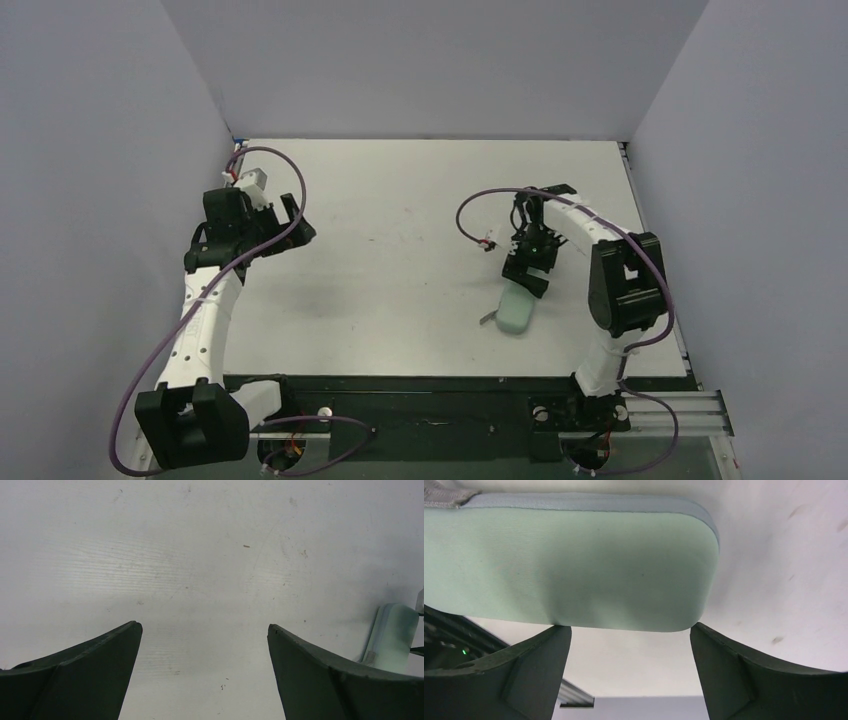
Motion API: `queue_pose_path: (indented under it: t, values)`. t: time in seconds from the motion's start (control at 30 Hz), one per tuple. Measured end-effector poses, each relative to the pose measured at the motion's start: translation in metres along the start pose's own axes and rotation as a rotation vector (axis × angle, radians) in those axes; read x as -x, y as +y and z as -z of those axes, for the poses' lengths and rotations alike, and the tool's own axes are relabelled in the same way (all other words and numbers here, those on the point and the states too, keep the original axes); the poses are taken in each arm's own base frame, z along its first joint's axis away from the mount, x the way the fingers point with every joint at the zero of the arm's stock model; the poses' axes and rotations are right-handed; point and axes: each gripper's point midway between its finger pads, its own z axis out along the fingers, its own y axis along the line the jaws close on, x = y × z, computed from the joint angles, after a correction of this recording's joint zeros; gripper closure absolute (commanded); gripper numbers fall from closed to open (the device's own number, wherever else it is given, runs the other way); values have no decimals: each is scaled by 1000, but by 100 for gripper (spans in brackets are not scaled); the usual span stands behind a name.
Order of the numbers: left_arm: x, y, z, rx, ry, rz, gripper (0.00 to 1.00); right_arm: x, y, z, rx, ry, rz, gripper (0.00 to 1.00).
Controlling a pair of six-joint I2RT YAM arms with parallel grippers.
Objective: Open the umbrella
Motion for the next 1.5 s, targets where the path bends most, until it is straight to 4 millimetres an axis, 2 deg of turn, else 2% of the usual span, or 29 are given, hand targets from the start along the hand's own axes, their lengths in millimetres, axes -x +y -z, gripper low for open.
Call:
queue_pose_path:
  t: [0.23, 0.4, 0.53, 0.63, 0.73, 0.8, 0.87, 0.93, 1.0, 1.1, 1.17, 1.27, 1.4, 1.5]
  values:
    - [2, 14, 0, 68, -13, 4, 3, 91, -9, 3, -3, -110, 24, 16]
    - [-2, 13, -2, 49, 4, -30, 3, 152, -12, 5, -5, -186, 45, 16]
    - [-9, 7, -8, -6, 39, -48, 3, 191, -2, 4, 32, -246, 33, 16]
    - [-22, 3, -15, -55, 84, -49, 3, 209, 11, 2, 86, -291, 1, 16]
    - [-43, 1, -24, -91, 146, -36, 3, 215, 26, 0, 147, -318, -22, 16]
    - [-55, -4, -31, -116, 187, -30, 0, 208, 40, -9, 194, -319, -38, 16]
    - [-68, -14, -38, -149, 228, -29, 5, 188, 64, -21, 270, -286, -55, 16]
    - [-83, -28, -45, -198, 276, -38, 14, 173, 84, -20, 325, -284, -56, 17]
    - [-98, -45, -49, -261, 320, -62, 23, 154, 108, -15, 377, -296, -46, 19]
    - [-117, -70, -48, -363, 359, -124, 36, 141, 128, 1, 405, -338, -26, 23]
    - [-126, -82, -44, -429, 350, -191, 43, 141, 133, 15, 403, -389, -16, 25]
    - [-148, -99, -26, -537, 304, -348, 47, 146, 132, 32, 407, -467, -40, 29]
    - [-181, -128, 0, -692, 254, -558, 55, 156, 121, 40, 422, -532, -165, 30]
    - [-189, -140, 3, -737, 237, -615, 58, 173, 111, 43, 422, -578, -283, 30]
